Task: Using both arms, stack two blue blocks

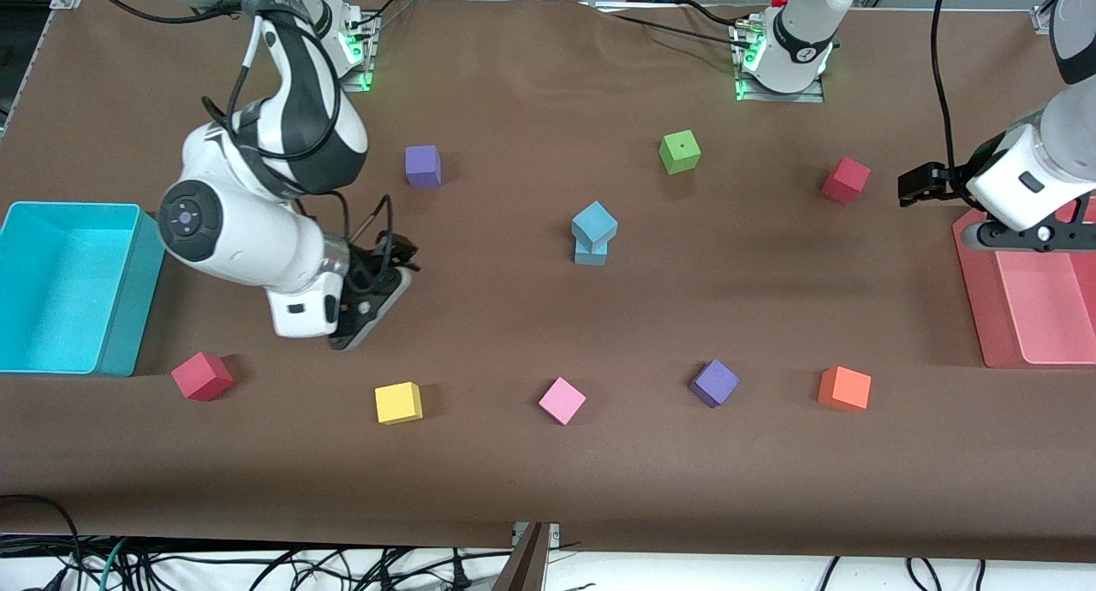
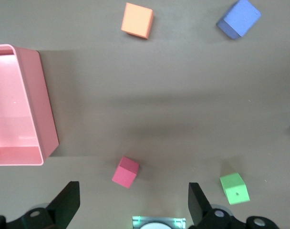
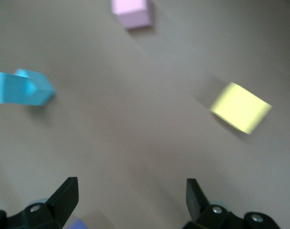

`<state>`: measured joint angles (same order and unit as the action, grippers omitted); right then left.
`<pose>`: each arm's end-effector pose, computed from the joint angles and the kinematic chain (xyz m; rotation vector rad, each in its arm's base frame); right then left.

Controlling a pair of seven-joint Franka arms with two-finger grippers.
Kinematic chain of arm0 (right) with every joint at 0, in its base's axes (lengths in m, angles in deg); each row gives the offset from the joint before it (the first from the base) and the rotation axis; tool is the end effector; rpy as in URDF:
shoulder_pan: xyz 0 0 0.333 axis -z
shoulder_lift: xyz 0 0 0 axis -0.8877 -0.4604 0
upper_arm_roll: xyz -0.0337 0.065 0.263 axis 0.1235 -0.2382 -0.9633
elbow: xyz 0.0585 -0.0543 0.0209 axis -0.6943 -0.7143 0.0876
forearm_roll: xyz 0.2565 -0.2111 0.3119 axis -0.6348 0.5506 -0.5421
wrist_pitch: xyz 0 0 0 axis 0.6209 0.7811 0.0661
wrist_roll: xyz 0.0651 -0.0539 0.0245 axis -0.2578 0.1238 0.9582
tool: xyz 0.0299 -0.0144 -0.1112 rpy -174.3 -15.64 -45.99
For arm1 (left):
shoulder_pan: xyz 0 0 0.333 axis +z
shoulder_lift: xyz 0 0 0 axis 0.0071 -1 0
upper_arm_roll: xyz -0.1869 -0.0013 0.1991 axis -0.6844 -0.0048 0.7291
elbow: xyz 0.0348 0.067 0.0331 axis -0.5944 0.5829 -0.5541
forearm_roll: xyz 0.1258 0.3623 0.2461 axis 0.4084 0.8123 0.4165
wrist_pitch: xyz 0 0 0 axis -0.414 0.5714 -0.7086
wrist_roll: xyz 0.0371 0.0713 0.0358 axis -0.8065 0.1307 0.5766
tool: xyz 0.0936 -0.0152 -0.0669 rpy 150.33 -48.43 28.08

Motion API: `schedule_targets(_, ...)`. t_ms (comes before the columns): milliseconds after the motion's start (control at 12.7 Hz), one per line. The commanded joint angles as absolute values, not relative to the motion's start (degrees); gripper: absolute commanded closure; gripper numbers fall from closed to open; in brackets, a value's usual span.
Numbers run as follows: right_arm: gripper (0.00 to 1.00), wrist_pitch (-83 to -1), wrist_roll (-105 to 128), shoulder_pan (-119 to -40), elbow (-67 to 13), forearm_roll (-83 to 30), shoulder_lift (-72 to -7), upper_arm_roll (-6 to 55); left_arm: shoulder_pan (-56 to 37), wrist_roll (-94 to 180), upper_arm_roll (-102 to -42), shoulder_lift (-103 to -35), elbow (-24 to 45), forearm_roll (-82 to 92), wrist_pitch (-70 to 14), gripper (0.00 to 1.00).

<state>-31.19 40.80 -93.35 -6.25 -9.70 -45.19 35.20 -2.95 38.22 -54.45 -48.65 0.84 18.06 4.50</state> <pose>0.7001 0.2466 0.3648 -2.7071 -1.1405 -0.0011 0.6266 -0.0225 0.5092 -3.0452 0.0307 0.2777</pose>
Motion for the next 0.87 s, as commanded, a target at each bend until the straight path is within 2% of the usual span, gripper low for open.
schedule_targets(0, 0.00, -30.16, 41.33, -92.21, -3.20, -8.13, -47.81, 38.64, -4.89, 37.67, -52.12, -41.96, 9.51, 17.26, -0.09, 0.00)
schedule_targets(393, 0.00, -30.60, 41.16, -78.53, -4.07, -6.30, -45.28, 38.48, -1.21, 38.03, -54.04, -41.79, 8.45, 16.30, -0.45, 0.00)
schedule_targets(551, 0.00, -29.99, 41.08, -73.16, -6.17, -6.03, -39.94, 36.21, -0.23, 38.20, -56.16, -41.43, 8.54, 15.77, -0.45, 0.00)
schedule_targets(787, 0.00, -29.55, 39.68, -69.71, -10.05, 5.02, -33.16, 30.94, -0.14, 37.94, -56.16, -41.43, 8.28, 15.68, -0.36, 0.00)
